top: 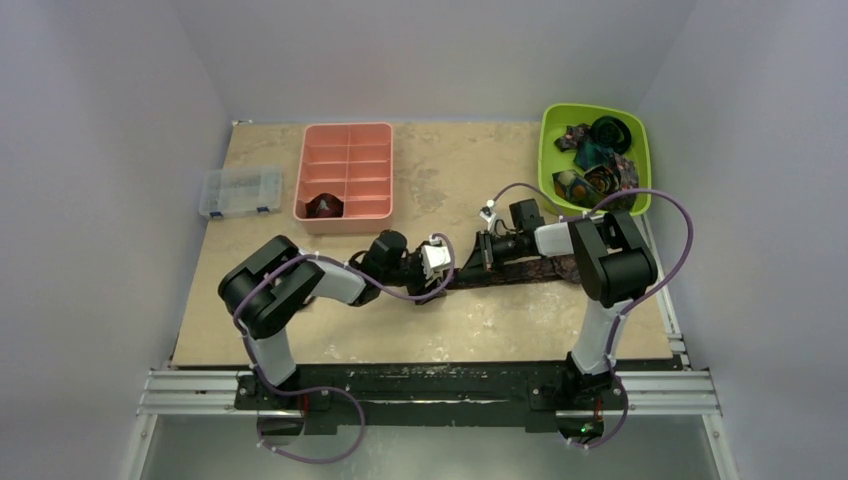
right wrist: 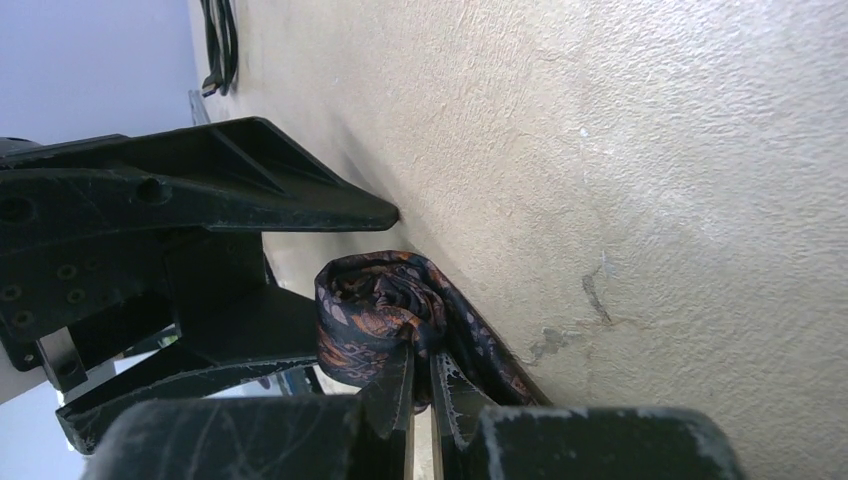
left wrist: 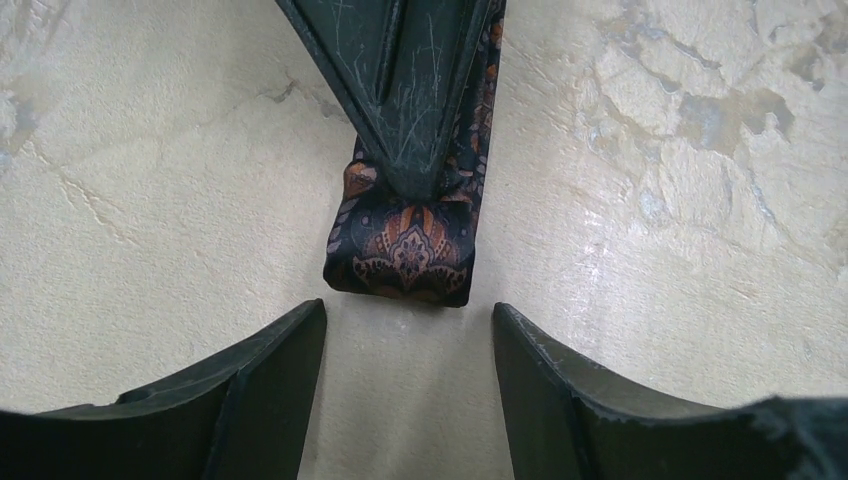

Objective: Roll the ties
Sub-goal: Roll the tie at the center of the board.

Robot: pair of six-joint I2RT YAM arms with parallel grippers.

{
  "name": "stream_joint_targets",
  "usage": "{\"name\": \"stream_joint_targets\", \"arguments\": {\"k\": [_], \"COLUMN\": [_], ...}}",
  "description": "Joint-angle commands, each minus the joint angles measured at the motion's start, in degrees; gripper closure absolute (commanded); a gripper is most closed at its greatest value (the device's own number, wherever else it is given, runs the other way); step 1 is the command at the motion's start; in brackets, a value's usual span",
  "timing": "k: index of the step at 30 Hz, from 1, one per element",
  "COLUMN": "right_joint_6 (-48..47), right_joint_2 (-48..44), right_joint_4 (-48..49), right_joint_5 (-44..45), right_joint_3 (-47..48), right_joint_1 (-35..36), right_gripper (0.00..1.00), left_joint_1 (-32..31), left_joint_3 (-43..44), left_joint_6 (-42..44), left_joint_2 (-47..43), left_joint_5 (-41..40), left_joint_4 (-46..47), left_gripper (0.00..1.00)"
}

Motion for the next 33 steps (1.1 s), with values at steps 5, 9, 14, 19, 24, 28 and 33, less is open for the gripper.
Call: {"name": "stream_joint_targets", "arguments": {"k": [5, 9, 14, 19, 24, 28, 33], "right_joint_6": [-5.50, -5.85, -6.56, -7.70, -10.96, -11.22, -10.78], "right_joint_2": [2.86, 3.62, 3.77, 2.80, -3.36, -8.43, -5.94], "right_joint_4": [-6.49, -7.14, -7.59, -9.65, -18.26, -22.33, -21.41], "right_joint_5": [11.07, 10.67, 10.09, 8.52, 5.92, 4.49, 5.99], "right_joint_3": [0.84, 1.27, 1.67, 3.60, 8.88, 8.49, 4.64], "right_joint_1": [0.63, 0.81, 1.43, 1.91, 1.66, 0.95, 0.68], "right_gripper": [1.00, 1.00, 1.00, 0.90, 0.69, 0.70, 0.84], "left_joint_1": [-0.48, -1.61, -3.59, -3.83, -3.64, -3.48, -3.28], "left_joint_3": [-2.14, -1.09, 1.27, 3.87, 3.50, 3.36, 3.25], "left_joint_6": [-3.38, -2.22, 2.29, 2.88, 3.57, 4.35, 4.31], "left_joint_2": [5.70, 8.33, 8.32, 7.05, 6.66, 5.95, 4.71], "left_joint_5": [1.71, 2.01, -1.51, -3.18, -4.68, -5.16, -4.96], "left_joint_4": [10.33, 13.52, 9.39, -0.01, -4.68, -6.81, -7.29], "left_gripper": [0.36, 0.35, 0.49, 0.78, 0.84, 0.87, 0.88]}}
